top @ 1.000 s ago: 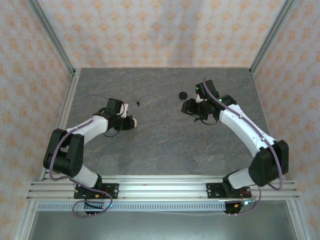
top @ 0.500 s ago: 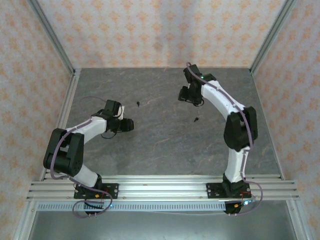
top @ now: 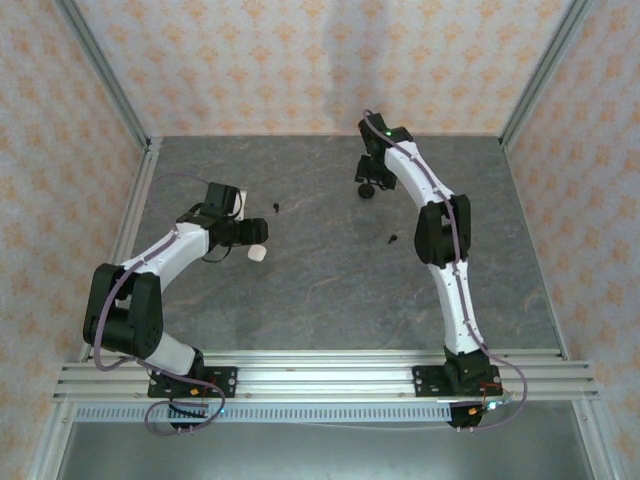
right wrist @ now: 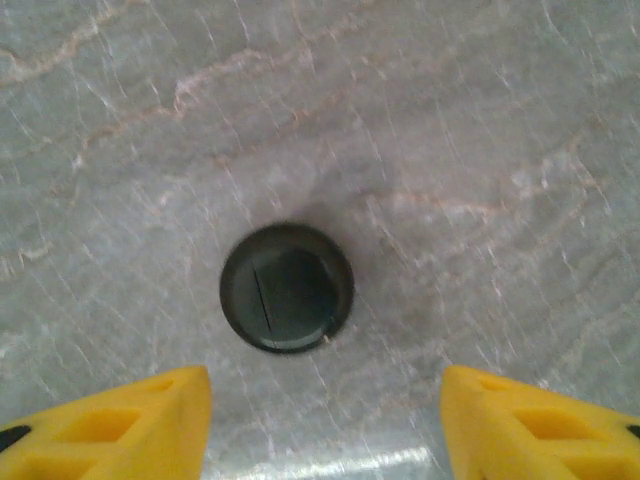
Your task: Insert wireless bluetooth earbuds into charging case
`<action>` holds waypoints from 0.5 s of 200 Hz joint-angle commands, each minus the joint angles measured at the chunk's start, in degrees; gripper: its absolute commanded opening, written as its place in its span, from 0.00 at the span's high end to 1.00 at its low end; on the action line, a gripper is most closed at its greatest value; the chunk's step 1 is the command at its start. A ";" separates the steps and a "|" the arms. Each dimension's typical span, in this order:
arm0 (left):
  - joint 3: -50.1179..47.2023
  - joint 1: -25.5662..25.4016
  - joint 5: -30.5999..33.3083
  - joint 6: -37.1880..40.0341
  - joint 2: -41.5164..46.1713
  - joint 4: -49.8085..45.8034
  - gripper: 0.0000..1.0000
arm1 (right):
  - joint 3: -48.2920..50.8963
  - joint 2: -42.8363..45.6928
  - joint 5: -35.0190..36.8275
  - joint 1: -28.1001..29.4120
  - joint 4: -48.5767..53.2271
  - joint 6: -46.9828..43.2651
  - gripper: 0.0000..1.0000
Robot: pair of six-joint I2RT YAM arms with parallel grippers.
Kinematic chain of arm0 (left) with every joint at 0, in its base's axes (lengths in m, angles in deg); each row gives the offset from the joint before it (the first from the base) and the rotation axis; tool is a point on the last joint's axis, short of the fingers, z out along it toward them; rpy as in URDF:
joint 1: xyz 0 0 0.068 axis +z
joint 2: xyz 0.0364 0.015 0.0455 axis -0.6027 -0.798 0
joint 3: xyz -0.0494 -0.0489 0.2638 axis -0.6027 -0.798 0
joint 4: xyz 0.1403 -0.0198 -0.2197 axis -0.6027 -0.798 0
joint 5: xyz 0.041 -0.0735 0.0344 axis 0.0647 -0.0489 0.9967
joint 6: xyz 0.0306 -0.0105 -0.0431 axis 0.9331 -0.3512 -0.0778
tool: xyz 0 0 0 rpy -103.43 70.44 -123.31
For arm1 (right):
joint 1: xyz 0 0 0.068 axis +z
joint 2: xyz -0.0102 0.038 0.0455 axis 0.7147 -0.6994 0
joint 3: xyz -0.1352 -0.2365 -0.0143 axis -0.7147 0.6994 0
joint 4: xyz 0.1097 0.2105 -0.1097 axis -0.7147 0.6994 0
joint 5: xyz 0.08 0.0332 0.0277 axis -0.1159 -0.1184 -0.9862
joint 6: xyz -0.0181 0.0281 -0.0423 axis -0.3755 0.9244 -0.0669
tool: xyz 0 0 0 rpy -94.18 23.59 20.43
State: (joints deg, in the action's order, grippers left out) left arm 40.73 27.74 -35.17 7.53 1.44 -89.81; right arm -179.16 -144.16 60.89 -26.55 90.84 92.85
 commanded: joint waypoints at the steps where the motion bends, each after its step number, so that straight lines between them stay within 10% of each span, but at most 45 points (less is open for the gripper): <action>1: 2.12 0.45 0.41 1.63 0.09 -1.35 0.31 | -5.32 -3.68 1.41 0.00 4.29 -0.81 0.33; 100: 1.18 0.45 -1.27 1.61 -1.50 0.17 0.29 | -6.58 -10.53 -2.90 0.04 1.30 -4.51 0.29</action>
State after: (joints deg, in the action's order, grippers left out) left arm 41.86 27.74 -35.63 8.45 0.54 -89.86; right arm -183.83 -153.26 59.19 -26.55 91.63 90.23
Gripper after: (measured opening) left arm 0.705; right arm 0.724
